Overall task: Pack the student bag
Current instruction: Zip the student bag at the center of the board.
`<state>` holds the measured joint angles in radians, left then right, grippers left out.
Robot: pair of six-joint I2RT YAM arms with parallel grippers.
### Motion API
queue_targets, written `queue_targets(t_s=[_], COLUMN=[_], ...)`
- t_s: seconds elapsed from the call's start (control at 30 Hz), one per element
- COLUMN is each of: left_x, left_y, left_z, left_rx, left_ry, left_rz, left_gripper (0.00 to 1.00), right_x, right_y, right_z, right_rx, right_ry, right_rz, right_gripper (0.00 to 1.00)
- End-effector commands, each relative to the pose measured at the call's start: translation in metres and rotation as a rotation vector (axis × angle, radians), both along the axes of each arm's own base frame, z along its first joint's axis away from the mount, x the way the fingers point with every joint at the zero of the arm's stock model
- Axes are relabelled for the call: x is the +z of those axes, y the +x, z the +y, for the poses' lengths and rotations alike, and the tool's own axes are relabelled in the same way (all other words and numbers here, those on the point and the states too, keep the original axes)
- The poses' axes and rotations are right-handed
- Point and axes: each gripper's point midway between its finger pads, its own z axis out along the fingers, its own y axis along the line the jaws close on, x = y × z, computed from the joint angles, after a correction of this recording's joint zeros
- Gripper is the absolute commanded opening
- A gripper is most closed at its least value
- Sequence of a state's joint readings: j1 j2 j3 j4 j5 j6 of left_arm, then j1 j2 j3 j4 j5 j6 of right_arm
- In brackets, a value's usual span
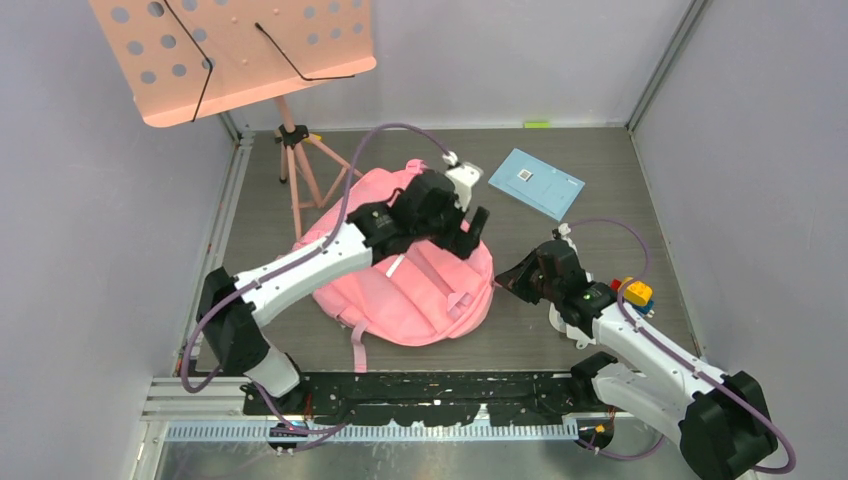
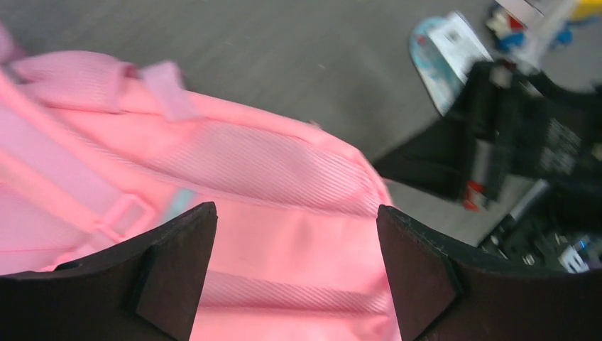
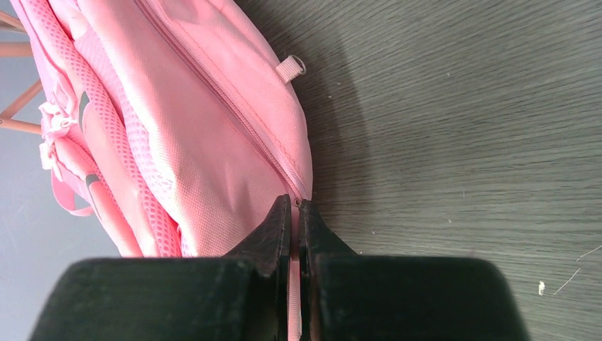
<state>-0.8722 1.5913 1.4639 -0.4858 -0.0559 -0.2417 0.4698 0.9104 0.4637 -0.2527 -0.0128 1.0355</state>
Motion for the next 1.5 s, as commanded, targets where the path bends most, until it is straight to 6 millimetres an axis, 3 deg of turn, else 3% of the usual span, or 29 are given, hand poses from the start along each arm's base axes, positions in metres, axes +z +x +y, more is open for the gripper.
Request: queue_targets(t_s=[0.0,0.37,0.5,0.57,0.73,0.83,0.93,1.13,1.47], left_x=[-0.017,-0.04,-0.056,-0.063,-0.068,-0.072,-0.076,-0.075,-0.051], left_y=[-0.056,-0.107,-0.12,-0.122,-0.124,-0.123,-0.123,-0.118,-0.081], left_z=[-0.021,-0.003,-0.005,-0.007,-0.018,-0.019,-0.016,-0.019,-0.022], left_rx=[-0.14,-0.085,-0.082,-0.07,-0.066,-0.059,-0.053,-0.018,0.125], left_ry=[0.031,0.24,0.259,0.267,0.233,0.243,0.263,0.223,0.178], left_rz=[0.033,0.052,0.093,0.104,0.129,0.131,0.133,0.119,-0.019], left_gripper=[0.86,0.86,0.78,0.7,0.38,0.16,0.01,0.0,0.0], right_x=[0.012,0.011,0.01,0.01,0.01,0.01,0.011,0.009,-0.011], right_y=[0.014,0.015,0.015,0.015,0.014,0.013,0.013,0.011,-0.005], right_z=[-0.009,-0.01,-0.01,-0.01,-0.011,-0.014,-0.016,-0.016,-0.023], right_rx=[-0.043,-0.051,-0.049,-0.046,-0.05,-0.057,-0.061,-0.054,-0.065], right_ry=[-0.048,-0.053,-0.055,-0.055,-0.062,-0.068,-0.076,-0.086,-0.096], right_rz=[-0.05,-0.051,-0.048,-0.046,-0.045,-0.047,-0.051,-0.039,0.029], right_gripper=[0.0,0.0,0.0,0.0,0.0,0.0,0.0,0.0,0.0])
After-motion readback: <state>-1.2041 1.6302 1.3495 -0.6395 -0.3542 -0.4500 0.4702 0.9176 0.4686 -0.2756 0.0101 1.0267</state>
